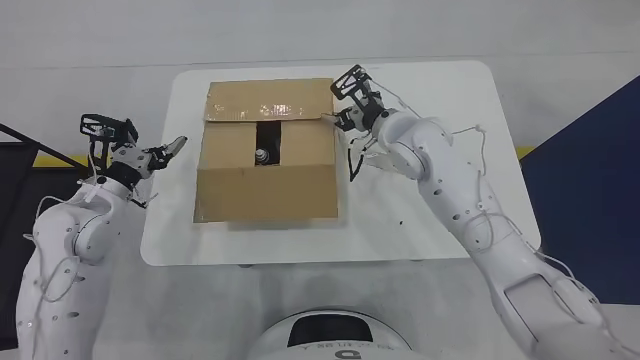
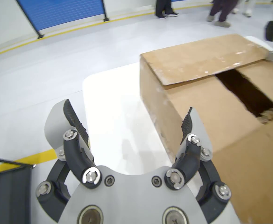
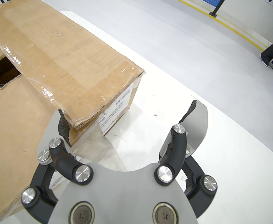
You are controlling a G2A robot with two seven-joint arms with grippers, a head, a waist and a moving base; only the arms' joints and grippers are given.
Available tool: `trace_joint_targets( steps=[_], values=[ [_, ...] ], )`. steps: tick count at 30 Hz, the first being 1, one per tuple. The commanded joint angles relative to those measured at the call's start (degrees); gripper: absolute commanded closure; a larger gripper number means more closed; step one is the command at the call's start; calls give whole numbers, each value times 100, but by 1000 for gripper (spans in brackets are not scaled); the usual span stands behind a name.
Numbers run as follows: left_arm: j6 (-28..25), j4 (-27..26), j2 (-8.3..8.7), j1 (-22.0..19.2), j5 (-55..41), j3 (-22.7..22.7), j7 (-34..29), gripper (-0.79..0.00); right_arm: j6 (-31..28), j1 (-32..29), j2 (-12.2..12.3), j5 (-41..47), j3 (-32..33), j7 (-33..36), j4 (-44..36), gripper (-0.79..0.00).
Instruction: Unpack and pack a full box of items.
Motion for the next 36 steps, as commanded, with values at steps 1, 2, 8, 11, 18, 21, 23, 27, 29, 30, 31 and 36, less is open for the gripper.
trace_joint_targets(
  steps=[1, 2, 8, 11, 18, 21, 23, 27, 29, 30, 31, 36],
  values=[
    [74, 192, -10, -107, 165, 210, 30, -785, -33, 38, -24, -34, -66, -24, -20, -785],
    [98, 323, -16, -190, 221, 302, 46, -785, -169, 46, -30, -29, -89, -35, -42, -785],
    [137, 642, -39, -405, 214, 535, 121, -785, -569, -42, 6, -502, -162, 215, -227, -785],
    [157, 666, -41, -449, 230, 563, 148, -785, -86, -18, -41, -777, -243, 345, -253, -785],
    [133, 626, -28, -409, 157, 454, 210, -785, 862, 105, -181, -1019, -343, 332, -230, -785],
    [120, 656, -22, -379, 106, 390, 272, -785, 1495, 161, -256, -1114, -339, 247, -331, -785],
    [105, 674, -19, -354, 59, 343, 335, -785, 1809, 201, -311, -1069, -336, 181, -426, -785],
    [39, 682, -5, -286, -1, 211, 460, -785, 2206, 654, -465, -994, -398, 376, -289, -785],
    [-19, 683, 6, -249, -43, 117, 524, -785, 2037, 1260, -612, -216, -311, 524, 311, -785],
    [-36, 684, 10, -230, -45, 79, 556, -785, 2031, 1520, -684, 36, -324, 562, 672, -785],
    [-38, 691, 13, -216, -51, 47, 584, -785, 2004, 1709, -739, 203, -356, 615, 926, -785],
    [-142, 826, 33, -138, -278, -207, 722, -785, 2006, 2816, -1235, 1134, -833, 771, 2742, -785]
  ],
)
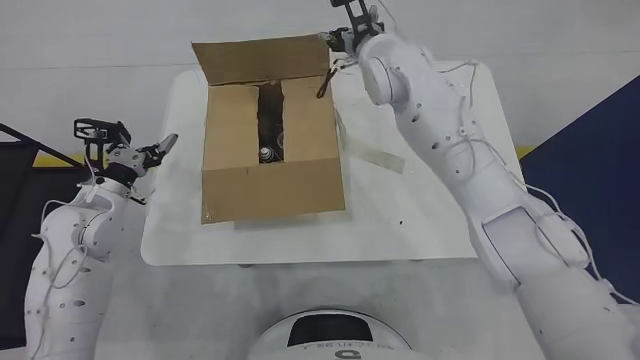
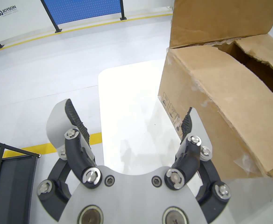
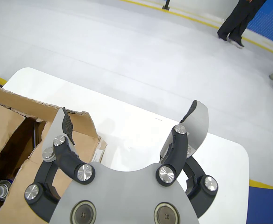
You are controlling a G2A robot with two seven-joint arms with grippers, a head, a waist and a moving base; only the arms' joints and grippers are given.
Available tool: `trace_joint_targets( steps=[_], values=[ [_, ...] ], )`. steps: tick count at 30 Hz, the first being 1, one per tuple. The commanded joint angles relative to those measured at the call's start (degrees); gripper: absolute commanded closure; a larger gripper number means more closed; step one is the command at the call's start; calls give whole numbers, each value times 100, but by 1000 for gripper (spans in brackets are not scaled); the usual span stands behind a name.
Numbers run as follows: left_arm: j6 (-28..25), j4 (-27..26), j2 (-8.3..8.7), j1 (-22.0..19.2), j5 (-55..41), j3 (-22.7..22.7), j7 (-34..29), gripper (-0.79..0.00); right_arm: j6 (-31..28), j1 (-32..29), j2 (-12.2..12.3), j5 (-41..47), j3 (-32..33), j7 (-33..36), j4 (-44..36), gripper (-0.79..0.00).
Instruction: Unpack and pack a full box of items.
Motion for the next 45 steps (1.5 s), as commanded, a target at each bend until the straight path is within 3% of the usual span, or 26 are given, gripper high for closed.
trace_joint_targets(
  steps=[1, 11, 16, 17, 21, 25, 29, 31, 45],
  values=[
    [-42, 68, 7, 8, -95, -74, 3, -785, 70, 329, -170, 186, -194, 66, 632, -785],
    [-86, 209, 36, 11, -197, -276, -5, -785, 144, 1275, -1102, 931, -962, 1179, 2814, -785],
    [108, 46, 36, 43, -102, -315, 52, -785, -148, 1411, -1330, 1211, -947, 767, 3192, -785],
    [157, -145, 34, 102, -43, -331, 133, -785, -468, 1401, -1337, 1417, -842, 501, 3219, -785],
    [230, -1127, 30, 360, 193, -356, 215, -785, -1647, 1258, -1190, 1783, -510, -332, 3251, -785],
    [154, -2145, 37, 551, 702, -170, -63, -785, -2719, 884, -833, 1637, -195, -1371, 3095, -785],
    [173, -2795, 42, 514, 1525, 333, -551, -785, -3745, 151, -188, 1166, 394, -2495, 2509, -785],
    [193, -2915, 41, 378, 1976, 679, -919, -785, -3984, -451, 211, 757, 854, -2908, 1785, -785],
    [193, -2915, 41, 378, 1976, 679, -919, -785, -3984, -451, 211, 757, 854, -2908, 1785, -785]
  ],
)
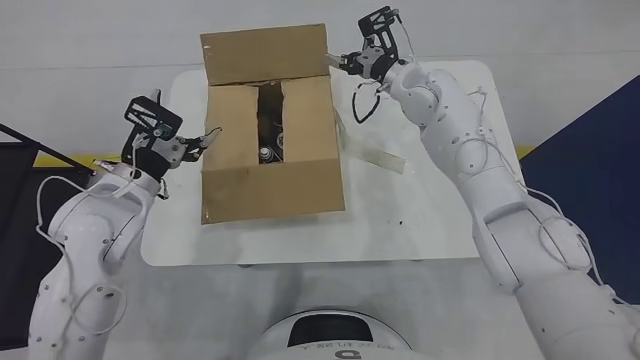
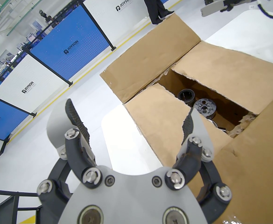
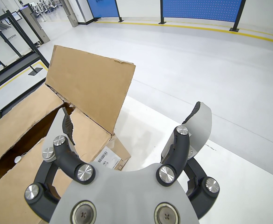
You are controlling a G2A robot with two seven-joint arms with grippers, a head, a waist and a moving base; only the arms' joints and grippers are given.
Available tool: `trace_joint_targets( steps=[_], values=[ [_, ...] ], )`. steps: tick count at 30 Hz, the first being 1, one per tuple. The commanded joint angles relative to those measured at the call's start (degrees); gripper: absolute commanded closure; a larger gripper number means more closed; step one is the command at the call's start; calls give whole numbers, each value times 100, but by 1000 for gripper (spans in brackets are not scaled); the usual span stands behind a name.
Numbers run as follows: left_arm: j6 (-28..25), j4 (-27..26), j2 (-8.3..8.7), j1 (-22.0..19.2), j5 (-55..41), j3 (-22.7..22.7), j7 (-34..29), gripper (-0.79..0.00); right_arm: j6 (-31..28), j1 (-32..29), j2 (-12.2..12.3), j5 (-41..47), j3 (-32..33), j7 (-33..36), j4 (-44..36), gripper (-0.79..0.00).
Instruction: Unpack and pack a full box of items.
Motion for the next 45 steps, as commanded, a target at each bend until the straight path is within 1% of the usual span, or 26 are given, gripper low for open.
trace_joint_targets(
  steps=[1, 2, 3, 11, 12, 15, 17, 20, 23, 25, 29, 32, 37, 41, 43, 45],
  values=[
    [-306, 19, 15, 17, 376, 262, -296, -785, 0, 0, 1, 0, 0, 0, 0, -785],
    [-557, -54, 24, -133, 909, 658, -710, -785, 0, 0, 1, 0, 0, 0, 0, -785],
    [-275, -17, -12, -420, 1036, 957, -968, -785, 0, 0, 1, 0, 0, 0, 0, -785],
    [-262, 14, -14, -421, 1018, 960, -968, -785, -37, -29, 1, 43, 8, -5, -10, -785],
    [-246, 91, -21, -454, 950, 984, -972, -785, -190, -105, 16, 184, 71, -46, -50, -785],
    [-506, 276, -38, -665, 575, 1145, -1190, -785, -1311, -316, 171, 634, 416, -31, -25, -785],
    [-638, 376, -54, -866, 348, 1292, -1361, -785, -2009, -436, 321, 831, 689, 141, 52, -785],
    [-594, 560, -98, -1156, 63, 1571, -1526, -785, -2904, -658, 541, 1195, 1073, 470, 100, -785],
    [-499, 747, -140, -1403, -103, 1821, -1649, -785, -2904, -956, 697, 1575, 1228, 847, -288, -785],
    [-461, 935, -173, -1622, -172, 2033, -1858, -785, -2904, -1203, 842, 1871, 1376, 1174, -632, -785],
    [-692, 1203, -220, -2015, -438, 2401, -2612, -785, -2904, -1455, 1015, 2308, 1562, 1638, -982, -785],
    [-966, 1226, -235, -2199, -906, 2506, -3058, -785, -2904, -1553, 1094, 2575, 1619, 1902, -1147, -785],
    [-1567, 1058, -193, -2271, -1830, 2463, -3888, -785, -2904, -1604, 1184, 2936, 1645, 2251, -1291, -785],
    [-1888, 826, -134, -2171, -2466, 2392, -4429, -785, -2813, -1553, 1200, 3006, 1592, 2359, -1275, -785],
    [-1957, 664, -99, -2091, -2668, 2303, -4562, -785, -2773, -1528, 1198, 3034, 1550, 2379, -1282, -785],
    [-1905, 483, -68, -2022, -2589, 2175, -4526, -785, -2747, -1508, 1197, 3053, 1511, 2386, -1294, -785]
  ],
)
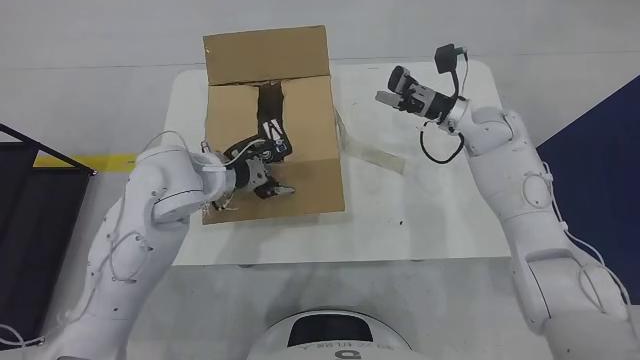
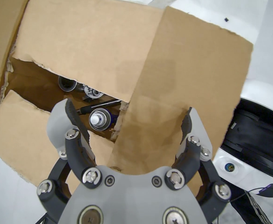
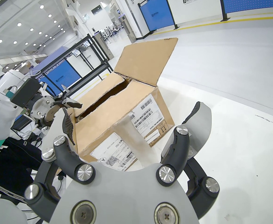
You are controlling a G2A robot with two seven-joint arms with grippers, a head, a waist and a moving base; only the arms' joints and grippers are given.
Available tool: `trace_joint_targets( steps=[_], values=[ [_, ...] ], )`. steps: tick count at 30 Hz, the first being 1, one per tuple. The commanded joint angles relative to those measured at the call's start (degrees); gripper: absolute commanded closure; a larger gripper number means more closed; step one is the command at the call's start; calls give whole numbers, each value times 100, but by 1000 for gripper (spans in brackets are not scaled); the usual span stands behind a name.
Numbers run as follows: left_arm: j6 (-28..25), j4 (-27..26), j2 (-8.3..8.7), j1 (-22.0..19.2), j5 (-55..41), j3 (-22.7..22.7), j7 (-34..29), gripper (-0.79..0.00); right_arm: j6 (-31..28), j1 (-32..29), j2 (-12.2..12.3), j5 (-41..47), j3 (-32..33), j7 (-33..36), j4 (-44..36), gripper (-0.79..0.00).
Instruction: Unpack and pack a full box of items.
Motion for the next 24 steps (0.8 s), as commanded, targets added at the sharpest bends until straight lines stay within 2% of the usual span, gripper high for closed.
trace_joint_targets(
  steps=[1, 6, 9, 13, 16, 20, 24],
  values=[
    [168, -219, 26, 52, 224, -176, 194, -785, 29, 22, -2, 19, -39, 7, -16, -785],
    [921, -468, 40, 224, 1664, -347, 1278, -785, 95, 80, -9, 32, -141, 2, -31, -785],
    [1226, -43, 18, 85, 2262, -141, 1600, -785, 115, 127, -17, 49, -203, -10, 24, -785],
    [1406, 785, -56, -370, 2577, 337, 1594, -785, 124, 189, -25, 91, -272, -18, 123, -785],
    [1522, 1153, -121, -593, 2581, 653, 1603, -785, 113, 213, -19, 113, -290, -37, 204, -785],
    [1475, 1436, -174, -780, 2552, 905, 1564, -785, 103, 233, -9, 163, -304, -45, 284, -785],
    [1247, 1456, -195, -852, 2498, 1061, 1425, -785, 103, 261, -2, 209, -334, -27, 319, -785]
  ],
)
